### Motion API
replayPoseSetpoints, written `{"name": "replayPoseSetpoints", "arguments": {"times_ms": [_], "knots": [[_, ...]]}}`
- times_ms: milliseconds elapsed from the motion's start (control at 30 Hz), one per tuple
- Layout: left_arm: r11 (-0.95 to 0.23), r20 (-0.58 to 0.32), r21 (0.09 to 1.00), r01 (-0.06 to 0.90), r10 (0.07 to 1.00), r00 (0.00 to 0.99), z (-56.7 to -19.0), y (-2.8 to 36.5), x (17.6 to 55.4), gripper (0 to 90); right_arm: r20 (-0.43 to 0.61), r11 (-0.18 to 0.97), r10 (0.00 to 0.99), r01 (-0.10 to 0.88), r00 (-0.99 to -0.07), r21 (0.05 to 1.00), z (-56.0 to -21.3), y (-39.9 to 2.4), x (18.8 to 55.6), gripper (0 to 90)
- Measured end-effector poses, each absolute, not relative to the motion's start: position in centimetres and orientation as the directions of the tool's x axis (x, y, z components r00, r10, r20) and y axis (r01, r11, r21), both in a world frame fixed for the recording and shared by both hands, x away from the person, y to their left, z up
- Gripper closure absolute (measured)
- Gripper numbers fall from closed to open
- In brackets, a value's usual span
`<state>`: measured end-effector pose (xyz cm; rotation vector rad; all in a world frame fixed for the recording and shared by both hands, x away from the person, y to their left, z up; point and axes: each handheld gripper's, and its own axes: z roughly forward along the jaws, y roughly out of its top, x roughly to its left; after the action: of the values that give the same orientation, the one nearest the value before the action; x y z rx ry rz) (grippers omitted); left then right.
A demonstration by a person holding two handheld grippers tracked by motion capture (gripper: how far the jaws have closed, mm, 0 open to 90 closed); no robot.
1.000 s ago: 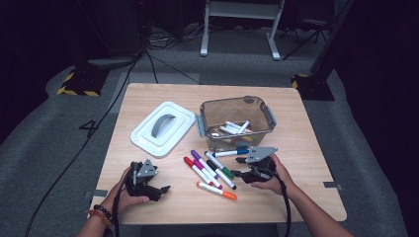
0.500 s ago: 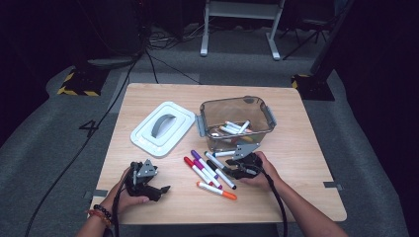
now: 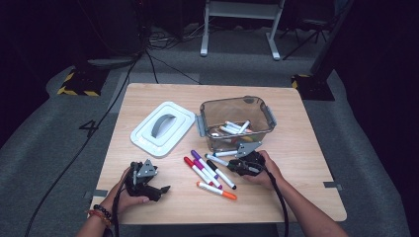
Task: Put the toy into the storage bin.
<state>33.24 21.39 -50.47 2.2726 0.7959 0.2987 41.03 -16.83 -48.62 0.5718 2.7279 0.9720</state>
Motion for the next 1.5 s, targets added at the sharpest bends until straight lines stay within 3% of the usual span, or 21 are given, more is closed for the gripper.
{"name": "replayPoseSetpoints", "arguments": {"times_ms": [567, 1133, 1500], "knots": [[-0.566, -0.013, 0.685, 0.459, 0.62, 0.785, -50.5, 21.4, 33.2, 12.3, -0.072, 0.712, 0.364, 0.227, -0.929, 0.664, -46.5, -19.3, 39.8, 74.9], [-0.566, -0.013, 0.685, 0.459, 0.62, 0.785, -50.5, 21.4, 33.3, 12.2, -0.144, 0.646, 0.319, 0.104, -0.937, 0.756, -39.3, -24.7, 37.1, 74.9], [-0.567, -0.014, 0.684, 0.459, 0.619, 0.785, -50.5, 21.4, 33.3, 12.1, -0.183, 0.611, 0.355, 0.079, -0.917, 0.788, -34.7, -25.9, 39.1, 74.9]]}}
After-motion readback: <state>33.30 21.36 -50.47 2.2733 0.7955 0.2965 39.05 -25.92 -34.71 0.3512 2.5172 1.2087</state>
